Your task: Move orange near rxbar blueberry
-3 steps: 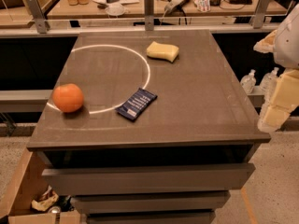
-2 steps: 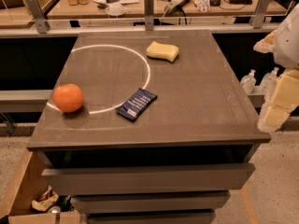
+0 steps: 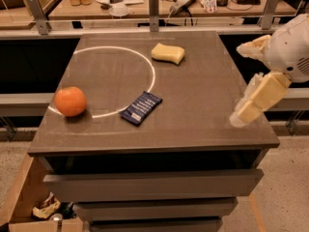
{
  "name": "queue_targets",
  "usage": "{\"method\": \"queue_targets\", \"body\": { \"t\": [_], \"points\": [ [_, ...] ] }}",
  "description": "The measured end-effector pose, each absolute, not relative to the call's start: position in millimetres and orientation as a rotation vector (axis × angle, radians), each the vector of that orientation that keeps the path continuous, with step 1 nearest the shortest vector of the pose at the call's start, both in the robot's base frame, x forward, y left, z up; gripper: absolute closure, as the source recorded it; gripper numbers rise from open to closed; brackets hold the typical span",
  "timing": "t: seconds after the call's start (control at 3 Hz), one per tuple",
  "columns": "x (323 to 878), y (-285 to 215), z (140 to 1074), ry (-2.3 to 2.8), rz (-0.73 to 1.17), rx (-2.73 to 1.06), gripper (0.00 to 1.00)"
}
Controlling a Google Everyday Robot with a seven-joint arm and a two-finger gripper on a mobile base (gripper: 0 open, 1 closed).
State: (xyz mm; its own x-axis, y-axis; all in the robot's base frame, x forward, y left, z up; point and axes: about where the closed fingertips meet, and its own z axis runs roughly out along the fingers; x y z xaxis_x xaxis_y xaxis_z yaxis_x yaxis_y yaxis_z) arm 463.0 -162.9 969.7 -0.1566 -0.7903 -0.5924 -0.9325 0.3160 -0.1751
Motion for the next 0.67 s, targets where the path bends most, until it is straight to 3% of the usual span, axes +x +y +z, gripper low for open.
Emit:
{"method": "queue_targets", "body": {
  "t": [0.67],
  "points": [
    [473.2, -124.1, 979.7, 1.859, 0.445, -1.444, 0.00]
  ]
}}
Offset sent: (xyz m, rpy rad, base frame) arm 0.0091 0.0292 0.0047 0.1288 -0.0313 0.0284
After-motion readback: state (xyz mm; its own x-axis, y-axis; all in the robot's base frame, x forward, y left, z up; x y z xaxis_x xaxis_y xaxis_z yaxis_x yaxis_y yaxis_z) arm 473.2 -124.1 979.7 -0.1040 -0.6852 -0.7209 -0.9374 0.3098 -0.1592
